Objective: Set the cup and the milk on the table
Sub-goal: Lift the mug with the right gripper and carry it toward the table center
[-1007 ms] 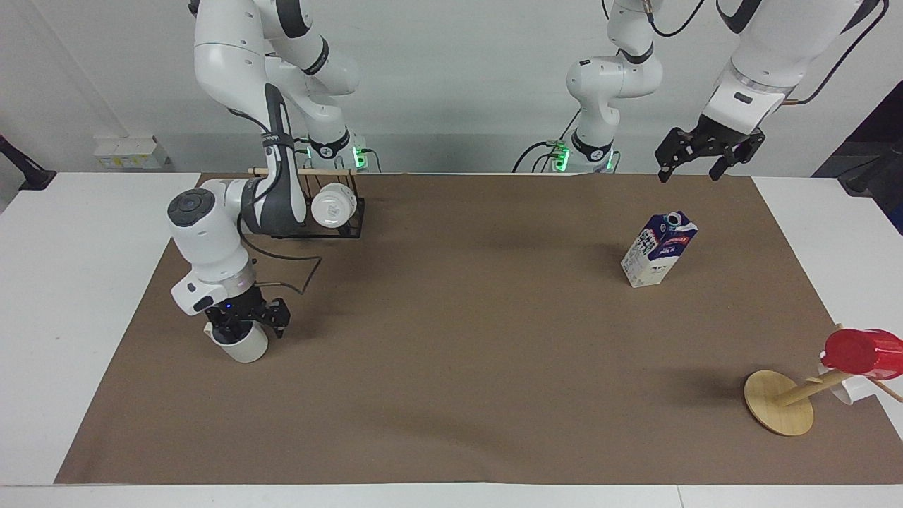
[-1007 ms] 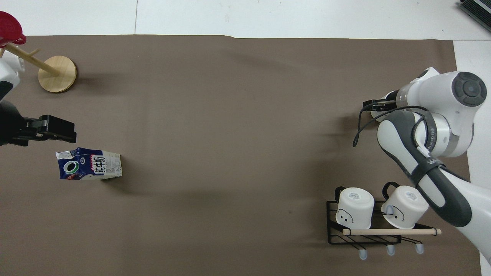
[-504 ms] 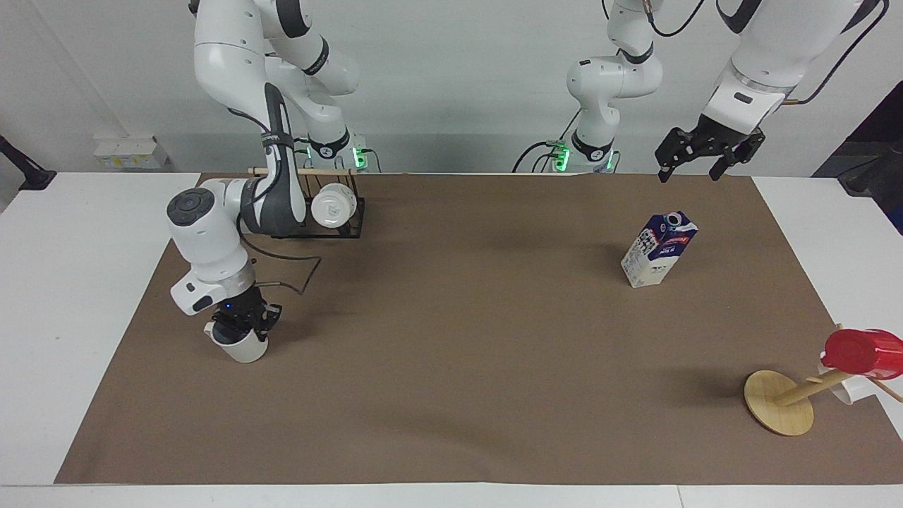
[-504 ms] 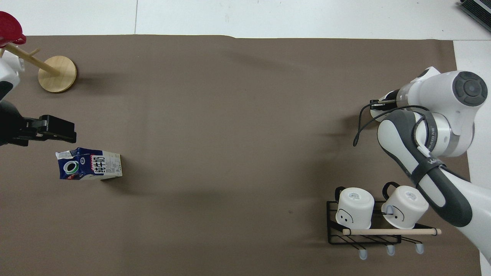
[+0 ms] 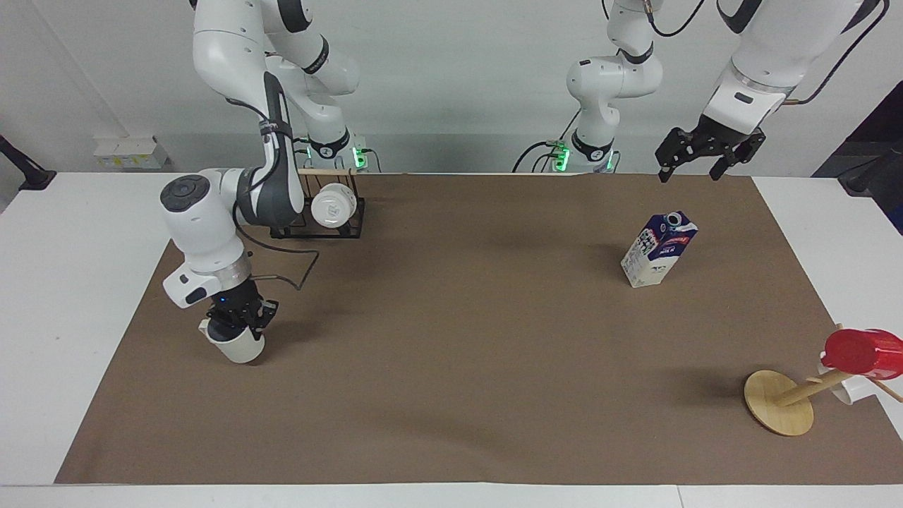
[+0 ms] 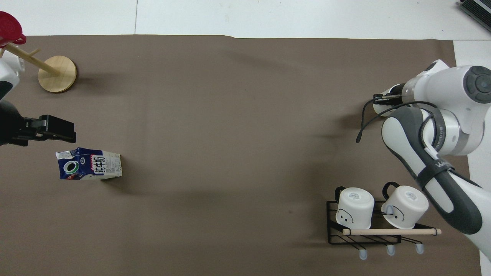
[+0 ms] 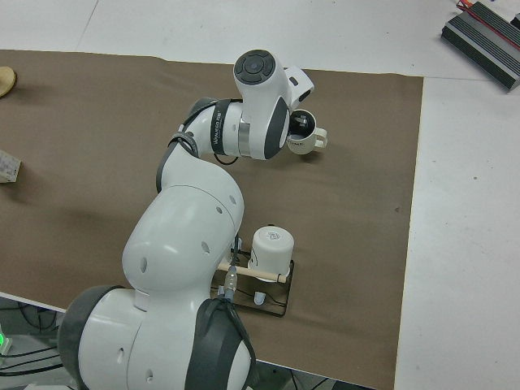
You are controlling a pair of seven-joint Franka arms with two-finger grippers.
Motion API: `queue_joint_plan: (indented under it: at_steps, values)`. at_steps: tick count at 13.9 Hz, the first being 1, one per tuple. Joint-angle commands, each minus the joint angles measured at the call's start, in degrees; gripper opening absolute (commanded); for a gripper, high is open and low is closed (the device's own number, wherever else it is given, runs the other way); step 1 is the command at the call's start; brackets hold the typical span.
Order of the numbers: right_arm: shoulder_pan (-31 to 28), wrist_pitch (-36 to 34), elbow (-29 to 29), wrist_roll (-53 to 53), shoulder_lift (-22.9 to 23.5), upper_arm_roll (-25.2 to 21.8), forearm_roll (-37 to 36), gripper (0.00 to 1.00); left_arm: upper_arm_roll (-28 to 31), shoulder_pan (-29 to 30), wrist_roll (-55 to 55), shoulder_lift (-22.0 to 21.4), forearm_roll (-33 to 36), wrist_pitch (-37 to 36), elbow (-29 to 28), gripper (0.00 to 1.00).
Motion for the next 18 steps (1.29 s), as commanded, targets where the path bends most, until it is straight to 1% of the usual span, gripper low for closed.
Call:
queue_joint_plan:
  at_steps: [1,3,5,7,10,12,15,18]
  values:
    - [3.02,-4.22,1.01,1.60,-2.56,0.45,-0.19,0.00,0.11,0.22,0.25,-0.12,-0.03,-1.00,0.69,1.00]
    - [8.63,-4.41,1.98,7.30,-2.56,0.28,-0.54,0.00,0.11,0.14,0.25,-0.12,-0.03,-0.65,0.69,1.00]
    - [13.64,-4.93,4.60,15.99,-2.30,0.36,-3.07,0.00,0.11,0.13,0.17,-0.12,-0.03,-0.74,0.69,1.00]
    - [18.31,-7.12,6.37,22.68,-2.21,0.36,-4.84,0.00,0.03,0.05,0.52,-0.21,-0.03,-1.27,0.69,1.00]
    - [24.02,-10.19,6.64,25.25,-2.56,0.36,-4.76,0.00,0.03,-0.04,0.61,-0.21,-0.03,-1.62,0.60,1.00]
    - [29.11,-11.70,6.73,29.28,-2.74,0.36,-4.84,0.00,0.03,0.13,0.78,-0.30,-0.03,-2.15,0.60,1.00]
    - [33.95,-10.92,6.64,36.05,-1.51,0.45,-4.93,0.00,0.11,0.13,0.69,-0.48,-0.03,-2.15,0.34,1.00]
    - [38.53,-9.17,6.73,41.94,1.38,0.36,-5.02,0.00,0.20,0.66,0.69,-0.48,-0.03,-1.97,0.34,1.00]
